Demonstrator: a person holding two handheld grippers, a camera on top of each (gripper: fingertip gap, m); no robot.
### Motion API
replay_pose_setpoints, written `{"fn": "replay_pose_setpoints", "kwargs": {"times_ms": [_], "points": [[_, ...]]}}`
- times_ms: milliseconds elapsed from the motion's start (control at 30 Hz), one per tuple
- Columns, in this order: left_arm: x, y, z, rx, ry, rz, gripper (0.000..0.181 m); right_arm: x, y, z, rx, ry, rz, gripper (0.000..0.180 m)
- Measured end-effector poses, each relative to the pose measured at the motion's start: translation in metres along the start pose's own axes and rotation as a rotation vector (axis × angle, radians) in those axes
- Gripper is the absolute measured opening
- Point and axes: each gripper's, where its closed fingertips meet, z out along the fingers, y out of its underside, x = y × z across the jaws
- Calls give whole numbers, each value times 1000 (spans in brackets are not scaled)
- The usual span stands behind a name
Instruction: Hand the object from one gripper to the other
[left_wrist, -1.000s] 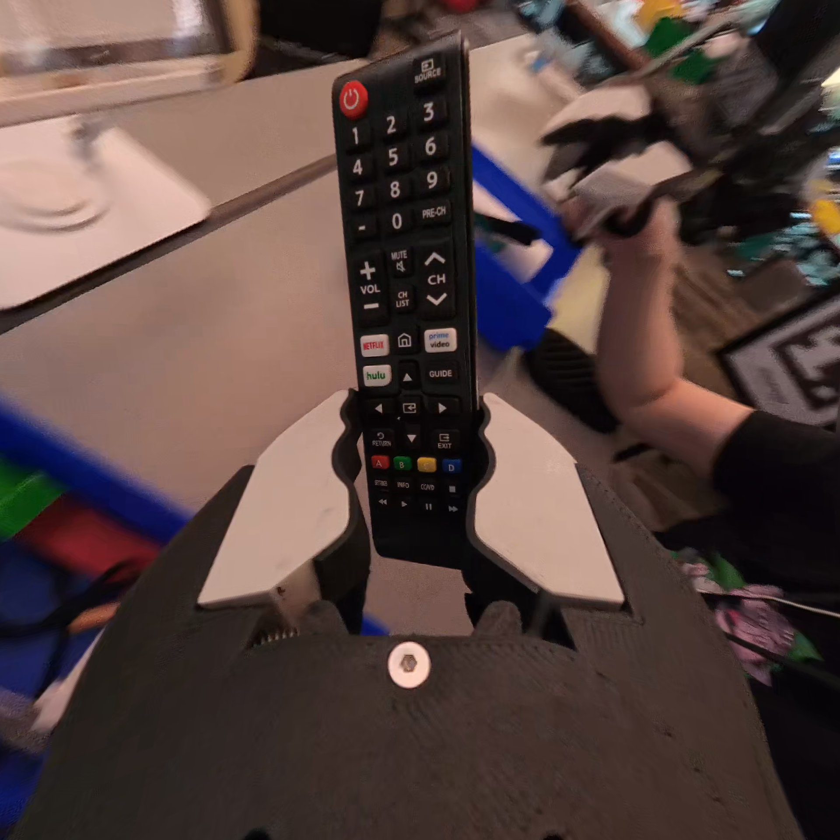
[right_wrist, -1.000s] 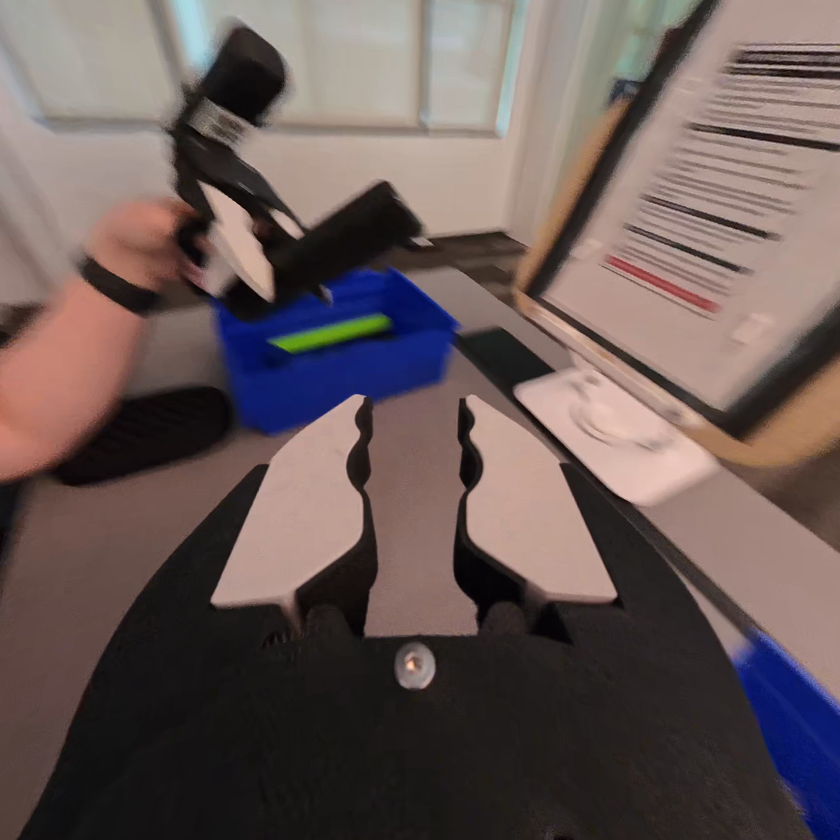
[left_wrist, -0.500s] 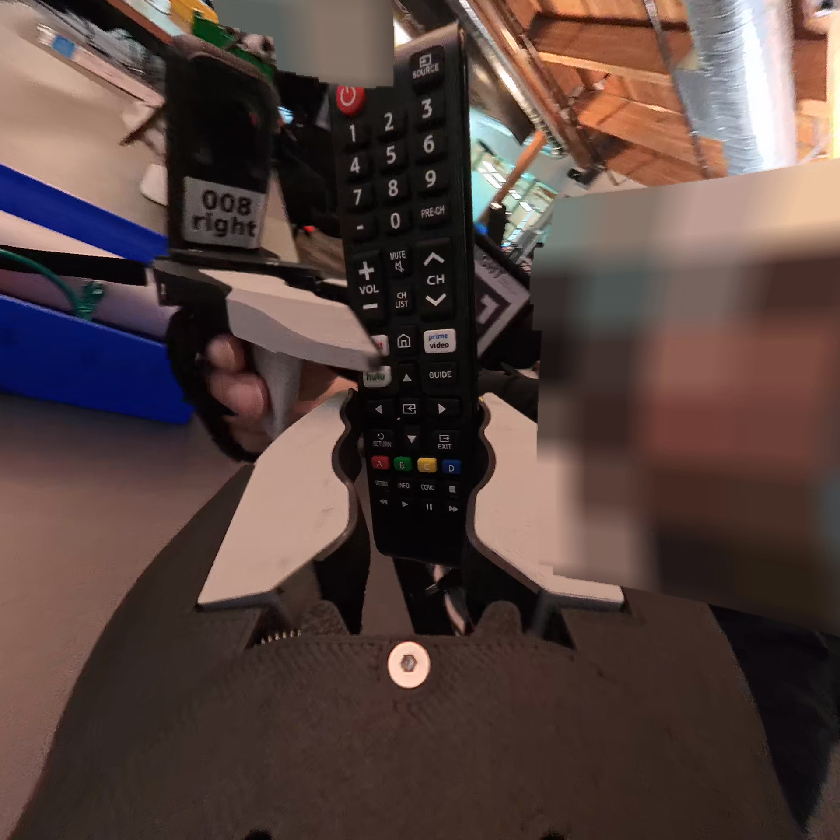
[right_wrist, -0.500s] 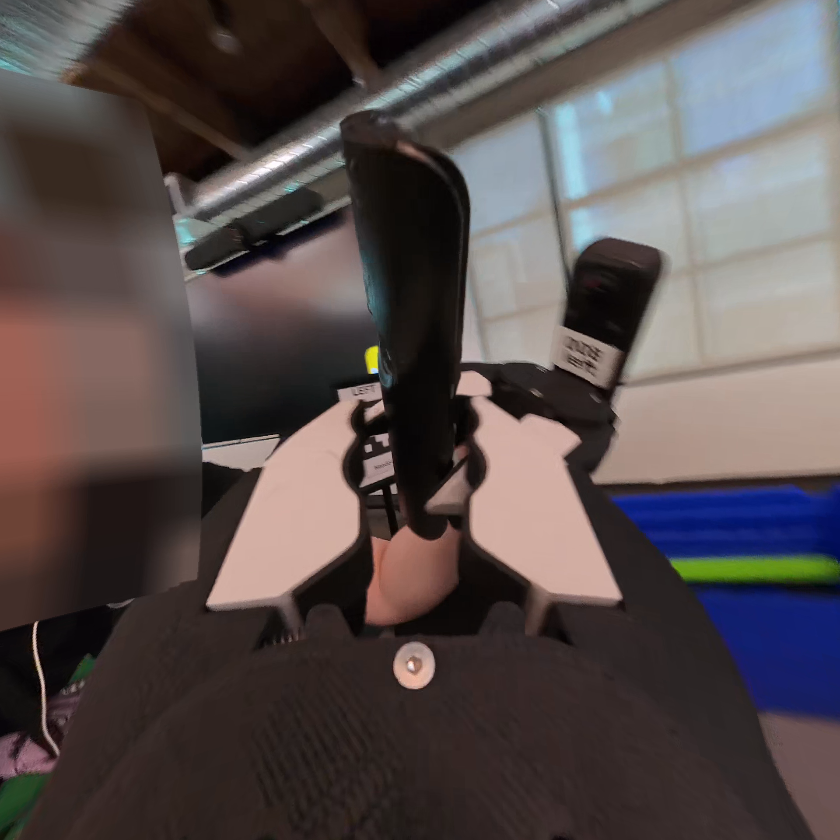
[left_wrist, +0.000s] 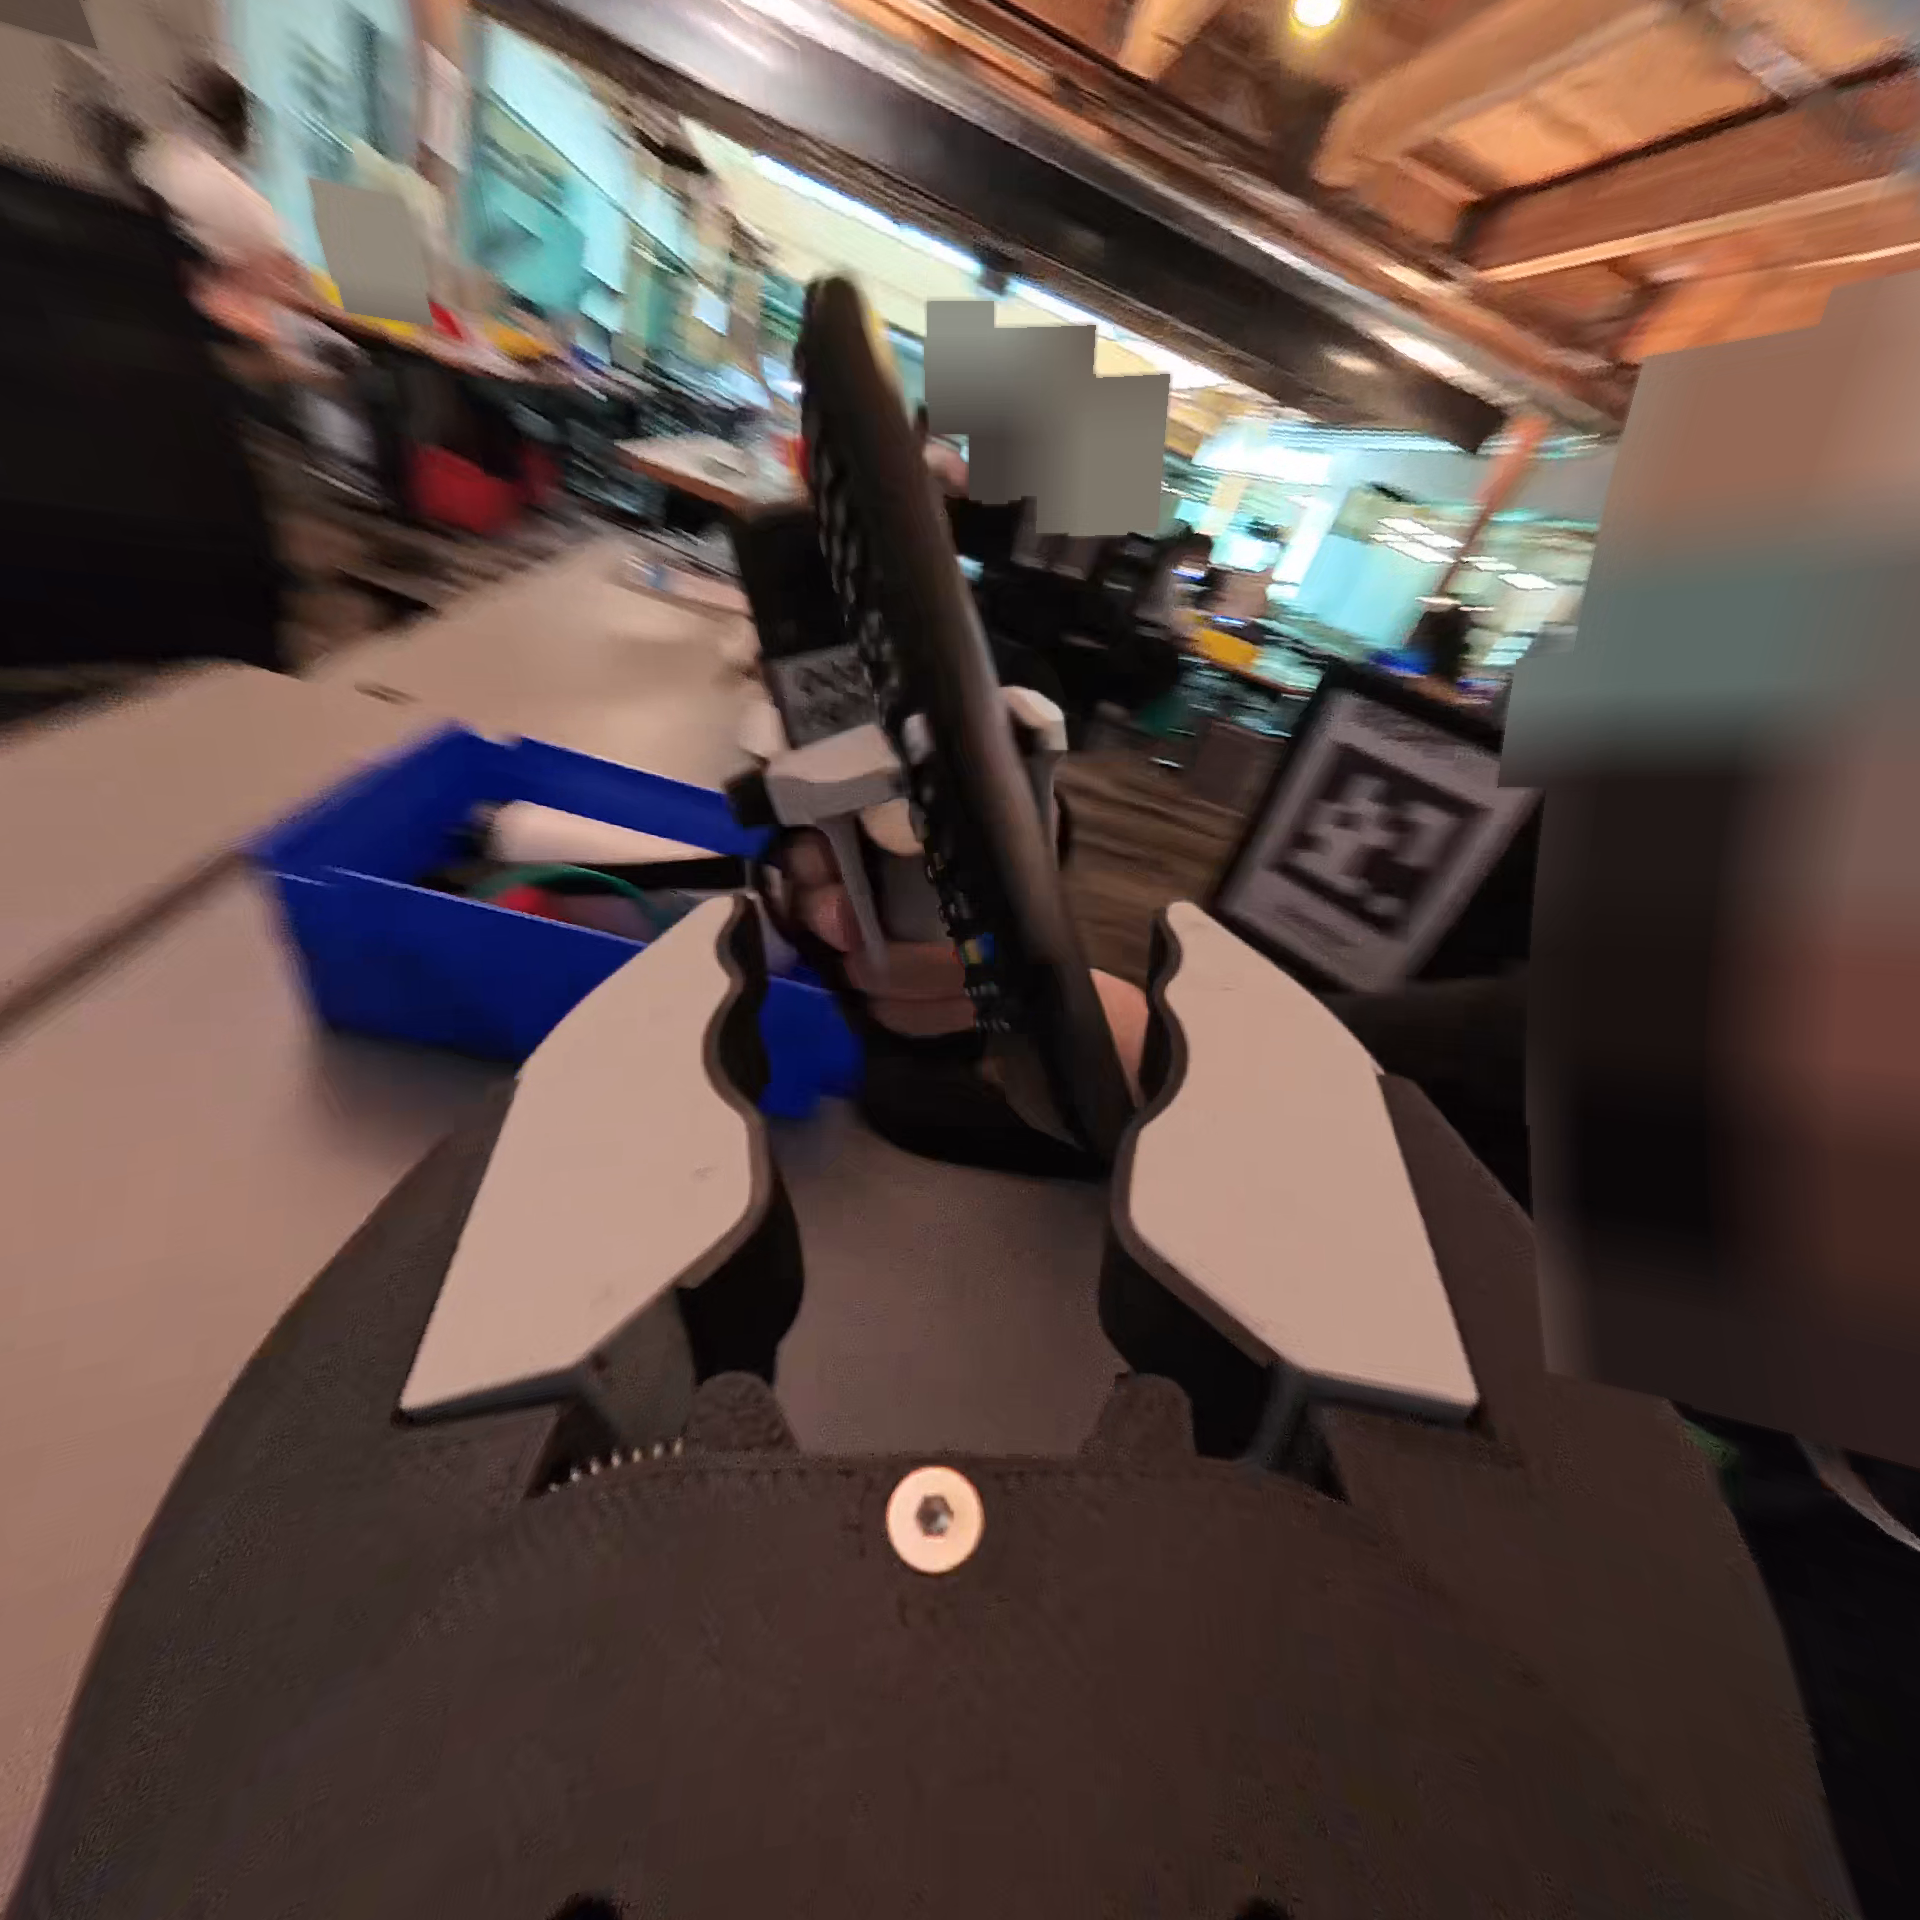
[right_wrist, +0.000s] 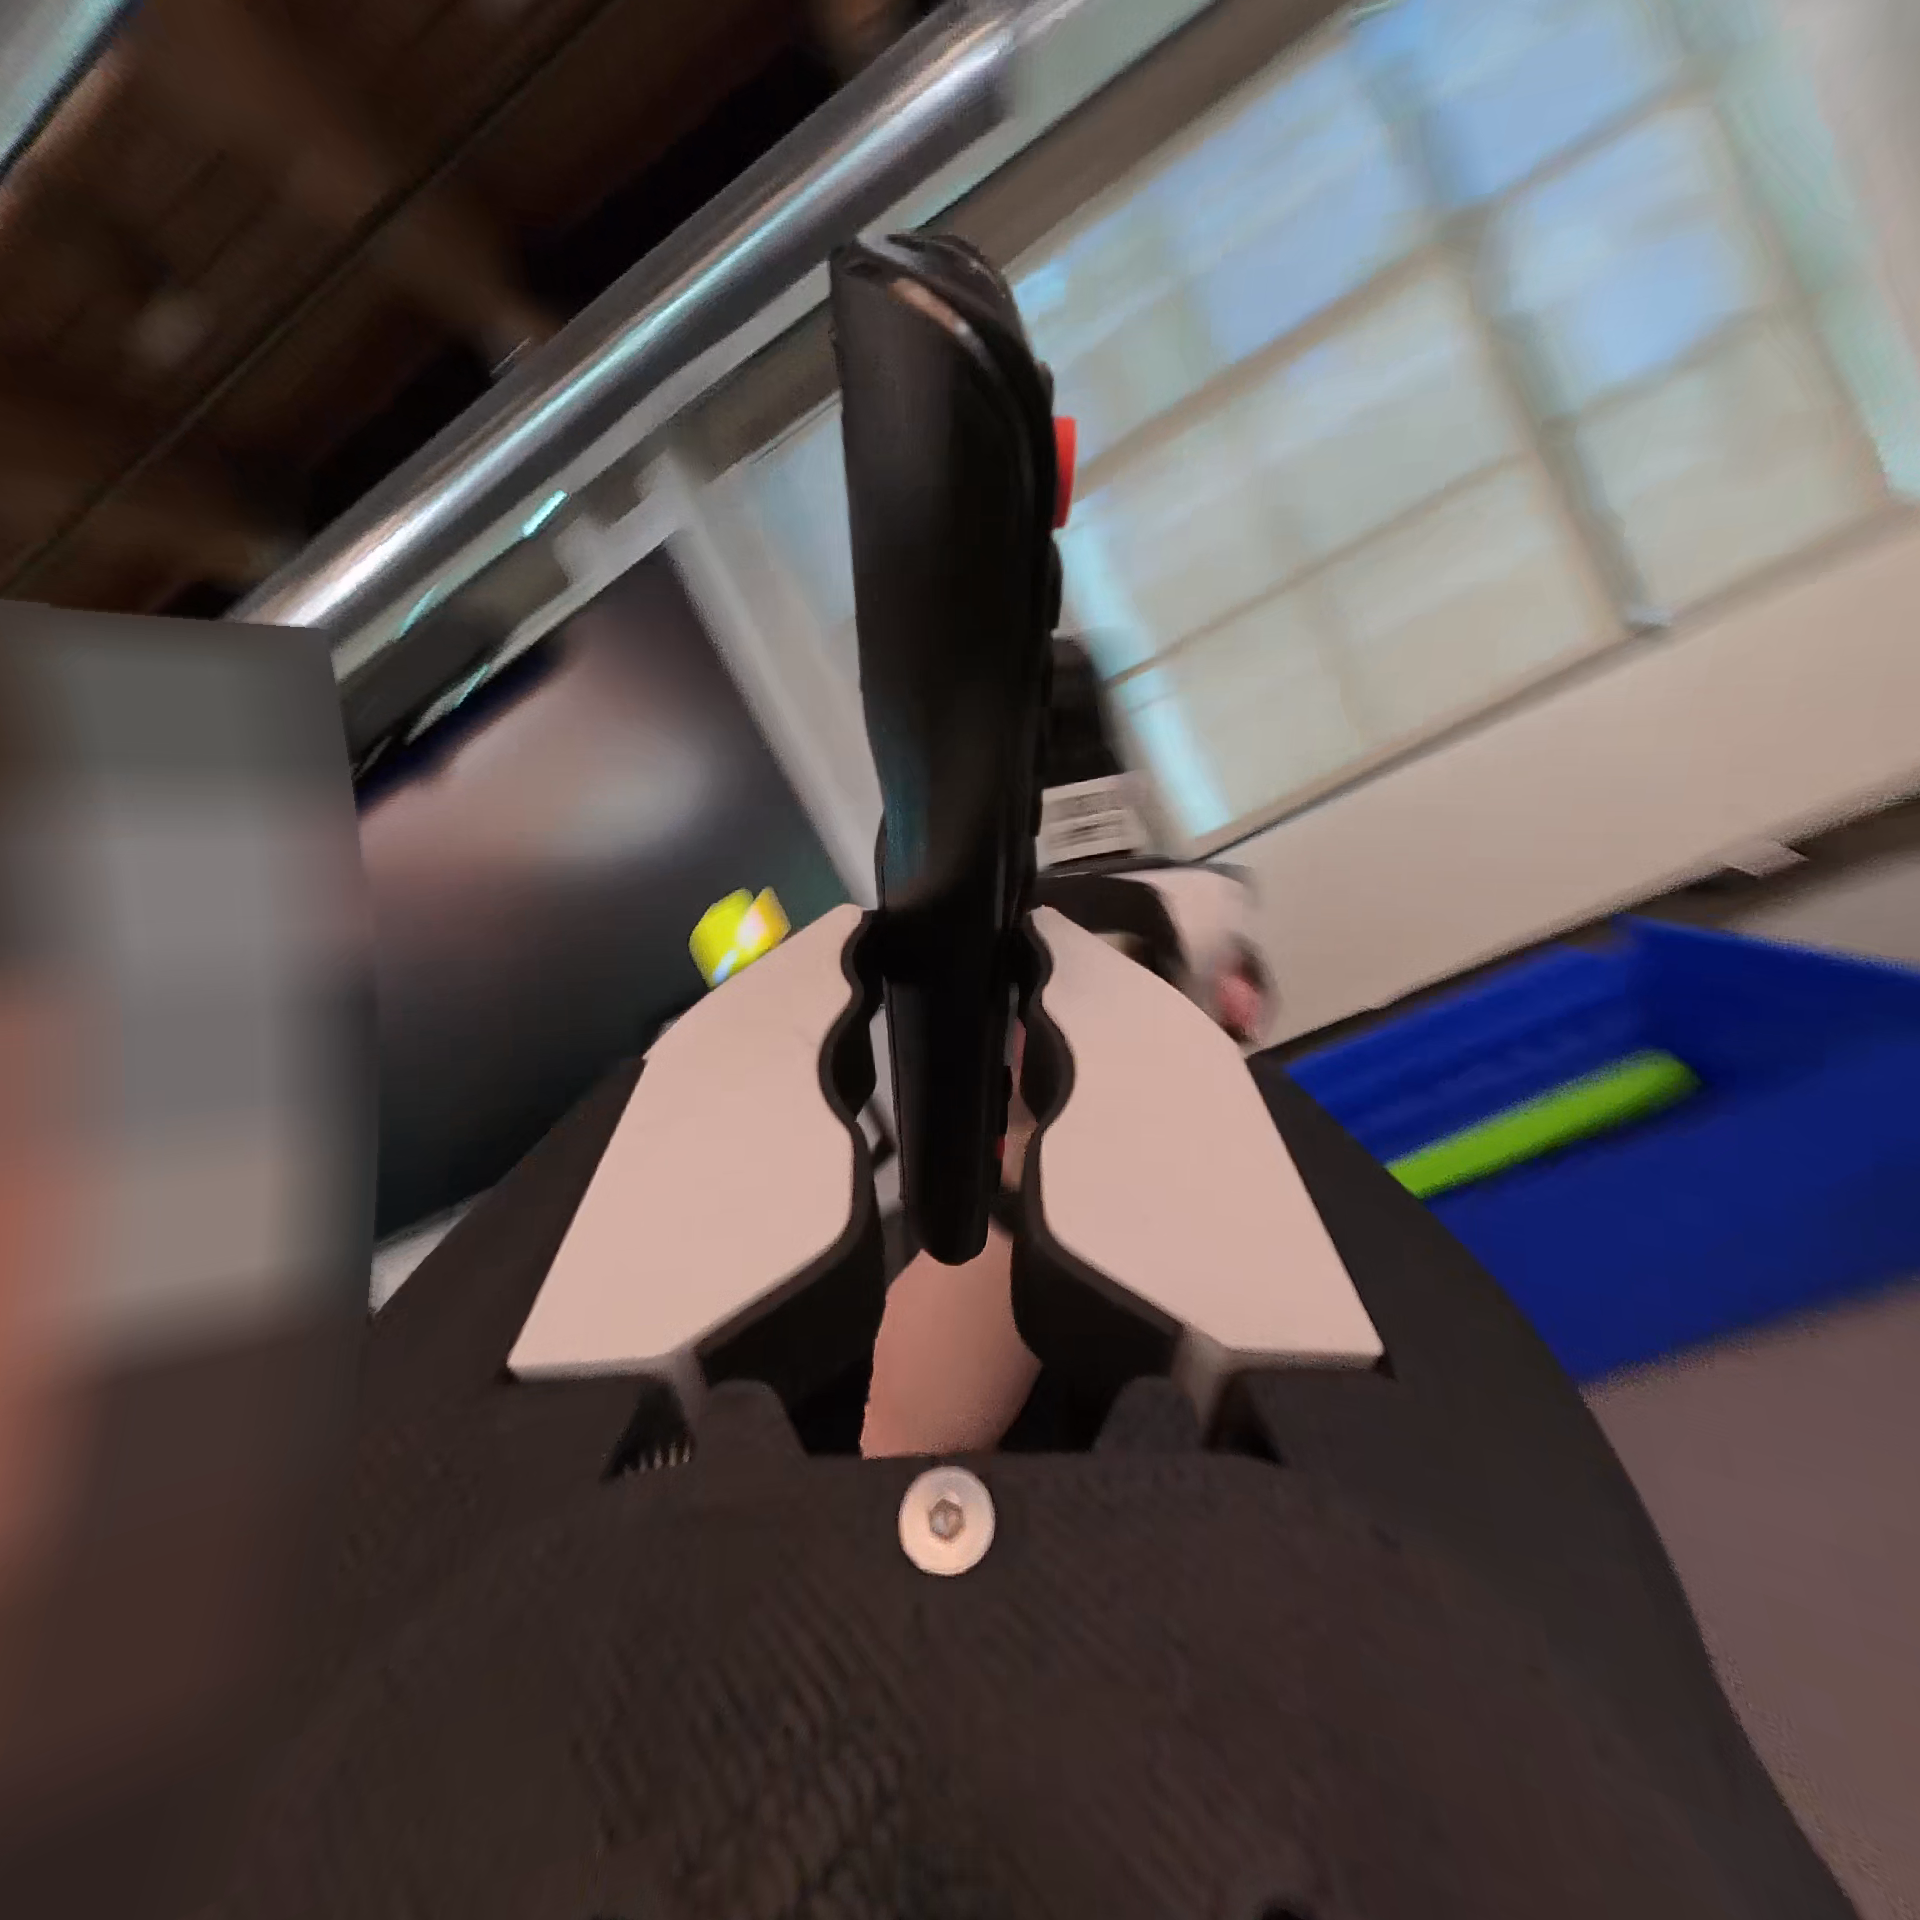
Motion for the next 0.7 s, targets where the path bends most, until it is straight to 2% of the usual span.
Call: {"fn": "replay_pose_setpoints", "kwargs": {"times_ms": [33,133,267,367,500,700], "points": [[-4,-6,-4,41,-61,59,75,14,-7,-7,43,66,61,25],[-6,-20,-11,130,-193,254,76,51,-21,-34,191,154,302,25],[-18,-1,-3,-29,-427,598,80,87,-22,-60,312,166,585,25],[-38,22,7,-228,-621,881,78,102,-12,-64,300,223,644,25],[-66,48,13,-477,-813,1171,67,112,1,-61,261,311,676,25],[-88,64,11,-652,-922,1419,52,124,18,-61,244,401,745,25]]}}
